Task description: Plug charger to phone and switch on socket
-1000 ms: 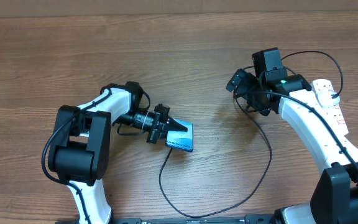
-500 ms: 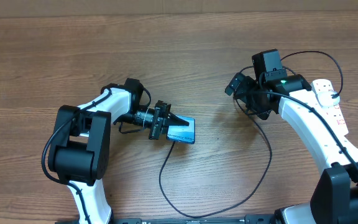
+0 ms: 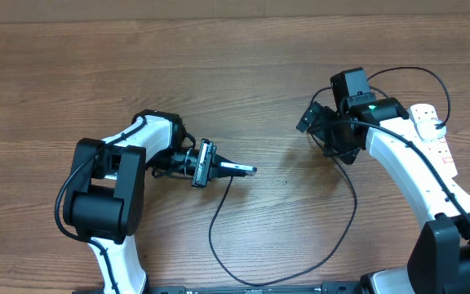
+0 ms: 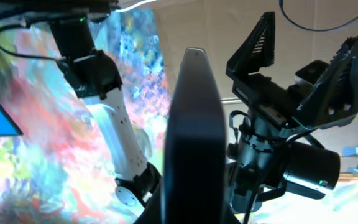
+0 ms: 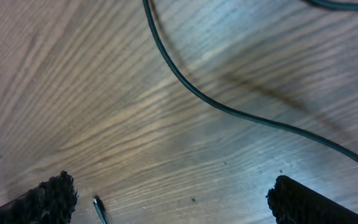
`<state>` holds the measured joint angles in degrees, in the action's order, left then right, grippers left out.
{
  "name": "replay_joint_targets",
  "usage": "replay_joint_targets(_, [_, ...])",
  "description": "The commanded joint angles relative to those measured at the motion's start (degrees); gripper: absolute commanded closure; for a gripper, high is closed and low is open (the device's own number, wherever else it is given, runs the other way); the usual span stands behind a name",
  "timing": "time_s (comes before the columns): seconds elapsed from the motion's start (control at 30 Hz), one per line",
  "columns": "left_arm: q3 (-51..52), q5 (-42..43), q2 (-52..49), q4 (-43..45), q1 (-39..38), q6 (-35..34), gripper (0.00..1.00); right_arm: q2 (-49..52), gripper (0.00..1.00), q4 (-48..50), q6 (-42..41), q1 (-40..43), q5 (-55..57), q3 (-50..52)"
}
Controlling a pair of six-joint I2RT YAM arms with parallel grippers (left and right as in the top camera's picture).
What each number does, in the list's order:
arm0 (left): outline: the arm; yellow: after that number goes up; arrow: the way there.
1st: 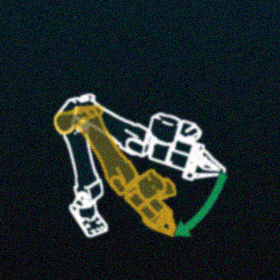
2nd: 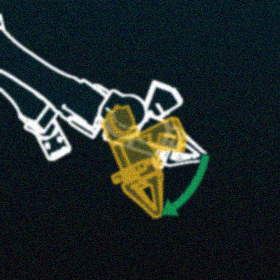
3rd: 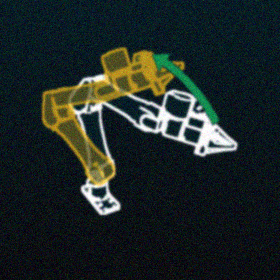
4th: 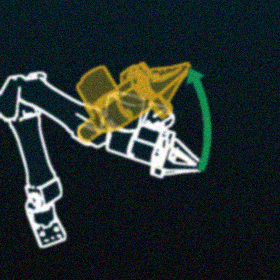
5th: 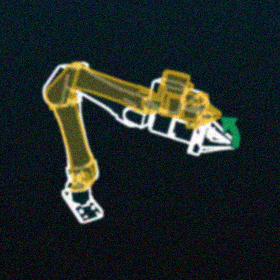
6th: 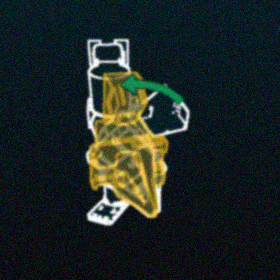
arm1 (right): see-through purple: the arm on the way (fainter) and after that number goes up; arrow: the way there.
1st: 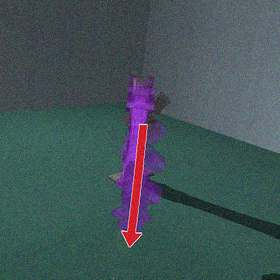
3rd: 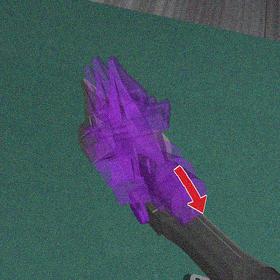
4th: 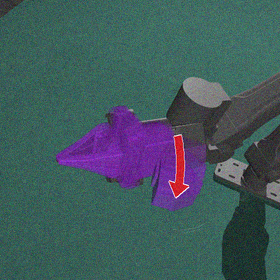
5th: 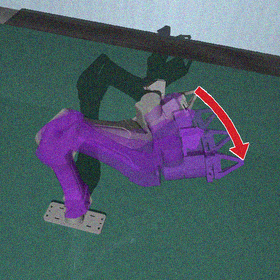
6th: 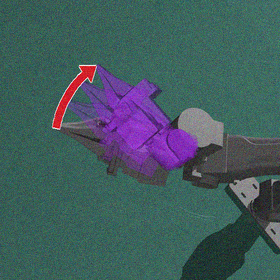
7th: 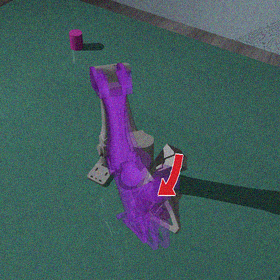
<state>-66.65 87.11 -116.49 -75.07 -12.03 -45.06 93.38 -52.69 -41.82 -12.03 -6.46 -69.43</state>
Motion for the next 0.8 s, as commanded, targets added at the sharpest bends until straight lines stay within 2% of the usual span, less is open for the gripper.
replay_joint_targets(0.0, [-0.04,3.48,0.81,-1.44,-0.17,1.97,0.96,-0.59,0.00,-0.55,-0.20,0.04,-0.15,-1.05])
replay_joint_targets(0.3, [-0.04,3.37,0.81,-5.07,-0.39,7.02,0.96,-0.59,0.00,-0.61,-0.20,0.04,-0.33,-1.05])
replay_joint_targets(0.4, [-0.04,2.45,0.79,-3.43,-0.39,7.85,0.96,-0.59,0.00,-0.74,-0.20,0.04,-0.85,-1.05])
replay_joint_targets(0.47, [-0.04,-0.11,0.79,3.72,-0.39,11.34,0.96,-0.59,0.03,-0.52,-0.15,-0.70,-1.77,-1.05])
replay_joint_targets(0.57, [-0.04,-1.53,0.79,15.10,0.04,11.74,0.96,-0.59,0.19,-0.22,-0.15,-3.02,-1.68,-1.05])
replay_joint_targets(0.63, [-0.04,1.16,0.79,22.75,1.18,11.76,0.96,-0.59,0.30,0.13,-0.20,-5.46,-1.05,-1.05])
replay_joint_targets(0.67, [-0.07,3.61,0.79,27.02,2.25,11.67,0.96,-0.59,0.33,0.35,-0.20,-6.86,-0.72,-1.05])
replay_joint_targets(0.77, [-1.40,3.58,0.81,31.32,6.73,10.80,0.96,-0.48,0.34,0.50,-0.50,-10.58,0.39,-1.05])
